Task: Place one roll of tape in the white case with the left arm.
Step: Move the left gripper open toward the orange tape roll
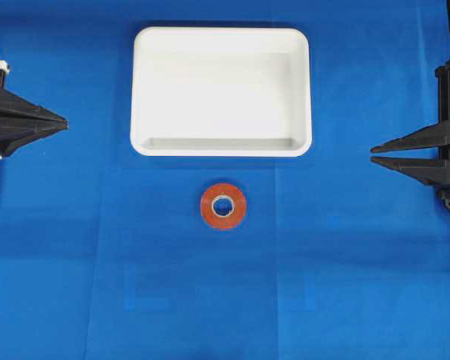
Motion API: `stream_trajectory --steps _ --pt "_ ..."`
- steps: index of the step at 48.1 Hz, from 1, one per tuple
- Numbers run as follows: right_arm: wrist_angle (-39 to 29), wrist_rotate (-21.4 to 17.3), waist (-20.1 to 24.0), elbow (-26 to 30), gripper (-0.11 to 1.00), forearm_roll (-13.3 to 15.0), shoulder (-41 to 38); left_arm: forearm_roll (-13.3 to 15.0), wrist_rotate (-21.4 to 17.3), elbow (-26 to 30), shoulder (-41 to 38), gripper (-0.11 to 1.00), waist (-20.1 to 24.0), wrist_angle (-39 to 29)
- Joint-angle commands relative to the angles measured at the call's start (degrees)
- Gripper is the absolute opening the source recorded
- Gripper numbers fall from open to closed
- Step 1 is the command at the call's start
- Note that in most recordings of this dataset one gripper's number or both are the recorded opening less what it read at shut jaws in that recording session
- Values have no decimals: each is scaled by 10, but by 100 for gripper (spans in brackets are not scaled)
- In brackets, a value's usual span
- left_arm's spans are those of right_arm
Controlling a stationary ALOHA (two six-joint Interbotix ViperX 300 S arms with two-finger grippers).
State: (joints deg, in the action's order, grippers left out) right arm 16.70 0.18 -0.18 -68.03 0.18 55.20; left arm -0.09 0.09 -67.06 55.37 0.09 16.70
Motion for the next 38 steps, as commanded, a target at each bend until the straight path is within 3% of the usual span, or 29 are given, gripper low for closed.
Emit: stream_trajectory --steps 1,10,30,34,38 --pt "1 3 -8 22 0 0 -6 -17 2 5 -9 0 0 -12" --pt "-17 9 -14 34 -11 2 -25 -19 0 15 -41 0 -34 7" --pt "-24 11 -19 34 -11 2 -26 -19 5 69 -207 1 -69 83" --pt "-25 11 -19 34 -11 2 -26 -18 7 89 -245 13 -76 85" --pt "-25 11 -20 33 -11 2 -26 -18 11 112 -281 37 -77 83"
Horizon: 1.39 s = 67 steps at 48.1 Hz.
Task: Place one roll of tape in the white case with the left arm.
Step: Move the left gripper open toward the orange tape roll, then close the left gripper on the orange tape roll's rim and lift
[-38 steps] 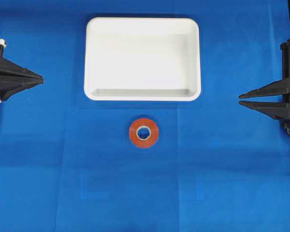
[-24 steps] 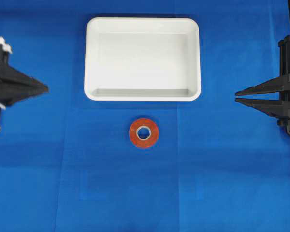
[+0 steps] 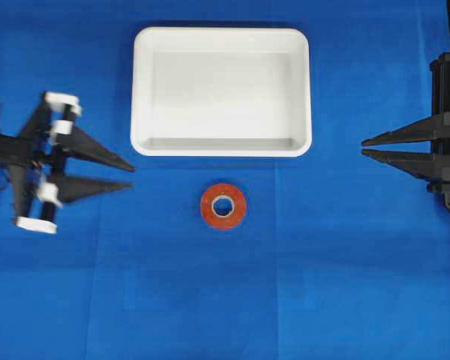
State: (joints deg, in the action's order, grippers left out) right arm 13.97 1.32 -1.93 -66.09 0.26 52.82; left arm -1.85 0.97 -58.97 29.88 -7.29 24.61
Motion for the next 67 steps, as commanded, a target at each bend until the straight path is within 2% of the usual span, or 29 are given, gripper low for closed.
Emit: stream_trajectory --steps 1,6,10,22,38,49,67 --pt "2 0 -4 15 -11 0 -3 -1 4 37 -35 43 -4 4" --pt "-4 0 -4 13 -11 1 -3 -1 15 70 -83 74 -4 -8" --pt "-10 -1 -7 13 -11 0 -4 0 25 94 -119 89 -4 -25" --pt "-24 -1 -11 11 -11 0 -6 0 74 184 -225 88 -18 -150" --pt "-33 -1 -14 8 -11 1 -13 0 83 272 -343 89 -25 -276" --pt "-43 -2 -14 7 -11 0 -13 0 83 310 -398 90 -24 -325" --pt "-43 -2 -14 5 -11 1 -15 -3 82 345 -462 91 -17 -362"
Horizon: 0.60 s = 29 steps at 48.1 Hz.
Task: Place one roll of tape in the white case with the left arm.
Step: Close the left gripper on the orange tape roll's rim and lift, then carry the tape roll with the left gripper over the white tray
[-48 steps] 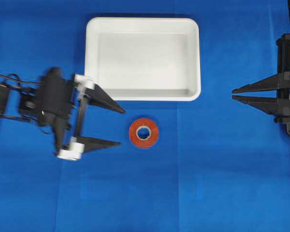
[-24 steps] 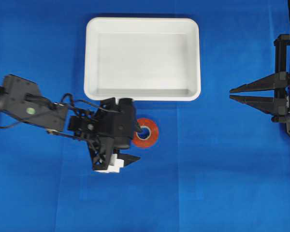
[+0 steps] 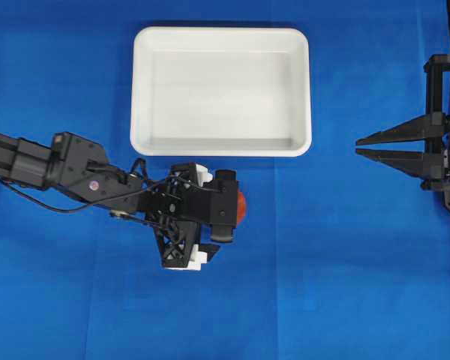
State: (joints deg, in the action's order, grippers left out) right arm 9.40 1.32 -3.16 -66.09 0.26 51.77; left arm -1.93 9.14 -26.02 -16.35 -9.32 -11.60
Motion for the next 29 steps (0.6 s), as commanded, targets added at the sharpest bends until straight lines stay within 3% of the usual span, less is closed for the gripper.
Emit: stream_trajectory --steps 1,12,16,23,29 --pt "3 -2 -2 5 -11 0 -5 -2 1 17 -4 91 4 -1" --pt "2 -3 -2 4 -11 0 -9 -2 1 30 -16 86 10 -24" --pt "2 -4 -1 5 -11 0 -9 -2 1 39 -15 70 10 -66" --pt "3 -4 -2 5 -11 1 -9 -2 1 59 -3 28 8 -125" --pt "3 -4 -2 5 -11 0 -11 -10 -5 71 32 26 2 -149"
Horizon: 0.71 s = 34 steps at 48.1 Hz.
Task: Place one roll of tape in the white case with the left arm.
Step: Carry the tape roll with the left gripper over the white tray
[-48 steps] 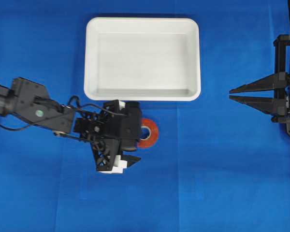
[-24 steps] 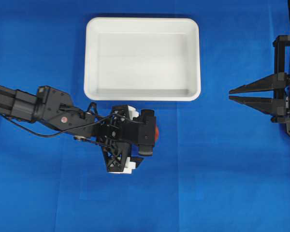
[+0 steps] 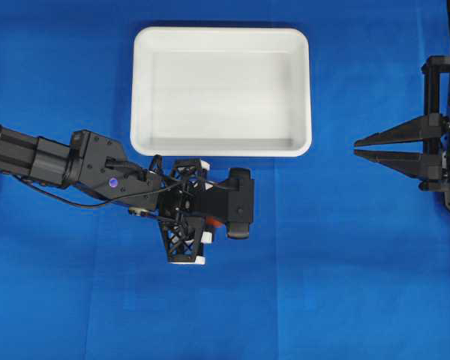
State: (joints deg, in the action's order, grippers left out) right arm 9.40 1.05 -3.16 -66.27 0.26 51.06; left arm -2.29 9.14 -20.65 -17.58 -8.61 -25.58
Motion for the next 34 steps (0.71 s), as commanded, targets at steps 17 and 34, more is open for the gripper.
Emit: stream_trajectory --steps 17,34 --pt "2 -1 -1 5 -11 0 -9 -16 -61 11 155 26 39 -46" --pt "-4 -4 -2 5 -11 -1 -11 -15 -104 -6 118 26 164 17"
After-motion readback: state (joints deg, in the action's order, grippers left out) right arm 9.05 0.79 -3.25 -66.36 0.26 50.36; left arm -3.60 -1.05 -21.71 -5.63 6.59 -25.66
